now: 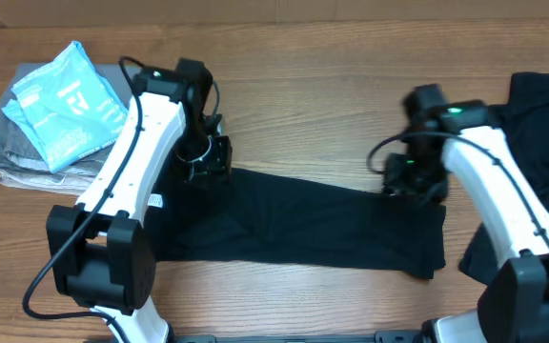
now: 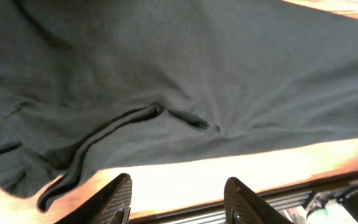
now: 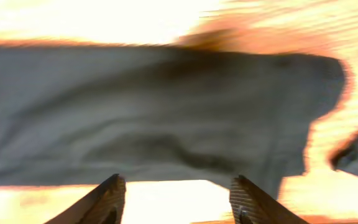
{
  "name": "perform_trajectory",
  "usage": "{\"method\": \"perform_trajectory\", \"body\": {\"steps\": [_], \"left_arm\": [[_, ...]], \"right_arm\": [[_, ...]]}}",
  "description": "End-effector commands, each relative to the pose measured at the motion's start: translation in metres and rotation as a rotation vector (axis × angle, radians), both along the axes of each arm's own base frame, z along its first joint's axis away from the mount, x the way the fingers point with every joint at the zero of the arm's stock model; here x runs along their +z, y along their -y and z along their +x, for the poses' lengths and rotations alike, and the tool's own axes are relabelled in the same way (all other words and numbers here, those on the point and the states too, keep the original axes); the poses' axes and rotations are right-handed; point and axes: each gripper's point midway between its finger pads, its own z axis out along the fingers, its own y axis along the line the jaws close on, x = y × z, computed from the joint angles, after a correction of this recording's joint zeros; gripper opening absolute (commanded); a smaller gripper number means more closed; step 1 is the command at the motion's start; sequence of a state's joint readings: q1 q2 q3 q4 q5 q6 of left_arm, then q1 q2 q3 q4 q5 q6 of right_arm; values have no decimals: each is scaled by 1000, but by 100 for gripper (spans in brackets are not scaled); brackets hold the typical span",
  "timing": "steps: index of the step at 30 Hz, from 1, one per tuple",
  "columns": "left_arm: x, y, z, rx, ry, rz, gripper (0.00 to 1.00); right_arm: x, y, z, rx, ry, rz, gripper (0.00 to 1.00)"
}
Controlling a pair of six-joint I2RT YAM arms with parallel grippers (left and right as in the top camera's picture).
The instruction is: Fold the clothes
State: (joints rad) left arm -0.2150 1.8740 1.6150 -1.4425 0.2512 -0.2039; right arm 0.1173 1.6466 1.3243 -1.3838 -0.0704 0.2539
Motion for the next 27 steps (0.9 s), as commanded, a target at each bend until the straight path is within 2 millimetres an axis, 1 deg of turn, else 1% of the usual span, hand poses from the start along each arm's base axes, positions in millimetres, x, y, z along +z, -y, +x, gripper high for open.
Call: {"method": "perform_trajectory", "body": {"steps": [1, 2, 3, 7, 8, 10, 15, 17, 18, 19, 23, 27], "left_arm": [[-5, 2, 0, 11, 2, -3, 52], [-5, 1, 1, 13, 5, -4, 52], [-5, 2, 2, 12, 9, -5, 52], [-6, 0, 3, 10, 15, 4, 54], [-7, -3, 3, 8, 19, 21, 55], [-7, -5, 4, 7, 24, 32, 56], [-8, -4, 9, 8, 44, 30, 58], [-8, -4, 10, 8, 46, 29, 58], [-8, -4, 10, 8, 46, 29, 58], [-8, -4, 9, 8, 45, 29, 59], [-8, -4, 10, 8, 45, 30, 59], [-8, -4, 11, 8, 52, 28, 59]], "right_arm": [[-11, 30, -9, -88, -24, 7, 65], [-14, 31, -10, -95, -26, 48, 66], [-18, 39, -13, -126, -34, 71, 68], [-25, 64, -15, -240, -35, 70, 68], [-28, 73, -17, -289, -37, 68, 68], [-32, 81, -19, -323, -40, 70, 69], [-49, 83, -26, -331, -46, 70, 70], [-57, 84, -26, -330, -36, 61, 76], [-60, 84, -25, -330, -28, 61, 82], [-63, 85, -24, -329, -18, 55, 85], [-68, 89, -19, -329, 9, 39, 84], [-76, 88, -20, -327, 18, 39, 76]]}}
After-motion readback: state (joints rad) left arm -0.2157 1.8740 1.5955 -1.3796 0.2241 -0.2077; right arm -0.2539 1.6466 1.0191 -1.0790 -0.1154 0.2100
